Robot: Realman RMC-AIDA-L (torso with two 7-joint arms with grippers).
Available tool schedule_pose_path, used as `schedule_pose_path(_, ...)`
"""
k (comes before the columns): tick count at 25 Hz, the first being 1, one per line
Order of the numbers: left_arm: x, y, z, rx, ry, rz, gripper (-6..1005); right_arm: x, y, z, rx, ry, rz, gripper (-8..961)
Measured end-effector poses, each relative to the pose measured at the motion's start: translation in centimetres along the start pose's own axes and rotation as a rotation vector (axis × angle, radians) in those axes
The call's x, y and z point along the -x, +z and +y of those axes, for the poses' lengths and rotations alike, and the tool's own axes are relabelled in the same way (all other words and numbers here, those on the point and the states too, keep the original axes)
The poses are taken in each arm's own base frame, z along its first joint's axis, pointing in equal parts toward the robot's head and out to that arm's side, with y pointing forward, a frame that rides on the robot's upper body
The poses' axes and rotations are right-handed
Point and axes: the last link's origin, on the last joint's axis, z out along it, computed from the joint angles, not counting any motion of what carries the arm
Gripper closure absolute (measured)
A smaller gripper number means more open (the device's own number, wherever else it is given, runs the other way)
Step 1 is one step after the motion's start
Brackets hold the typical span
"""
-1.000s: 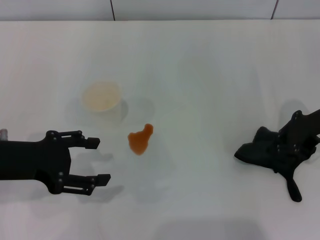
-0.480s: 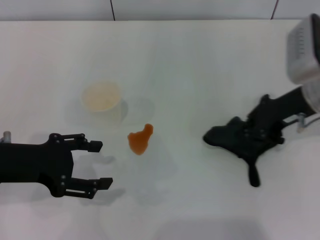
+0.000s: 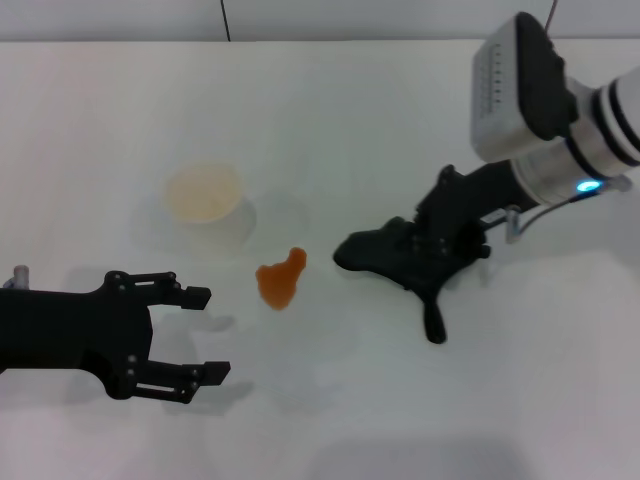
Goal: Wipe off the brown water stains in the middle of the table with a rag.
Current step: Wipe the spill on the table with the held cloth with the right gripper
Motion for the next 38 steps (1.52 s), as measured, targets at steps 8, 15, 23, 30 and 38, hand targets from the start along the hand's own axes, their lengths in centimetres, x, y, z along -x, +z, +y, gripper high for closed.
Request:
schedule_pose_path(8,0.2,0.0,0.0,0.0,-0.006,0.001,138,1.8,2.0,-0.1,-0.047,-0.065,-0.004,879)
schedule_pose_path(15,0.2,0.1,-0.1,-0.008,-0.007,0.002,138,2.5,3.5,0.2,-0.046,-0.093,0.007,879)
schedule_pose_path(23,0.1,0.1,-0.2,-0.01,-0.008,0.004,138,3.6,4.4,0.6,-0.043,-0.102,-0.013,879)
schedule_pose_path(30,0.1,0.1,-0.2,-0.012,-0.008,0.004,138,4.3,5.2,1.8,-0.002,-0.134,-0.015,879)
schedule_pose_path(38,0.2,0.1,-0.2,-0.014,-0.007,0.004,138,5.4,6.3,3.8,0.075,-0.172,-0.025,879)
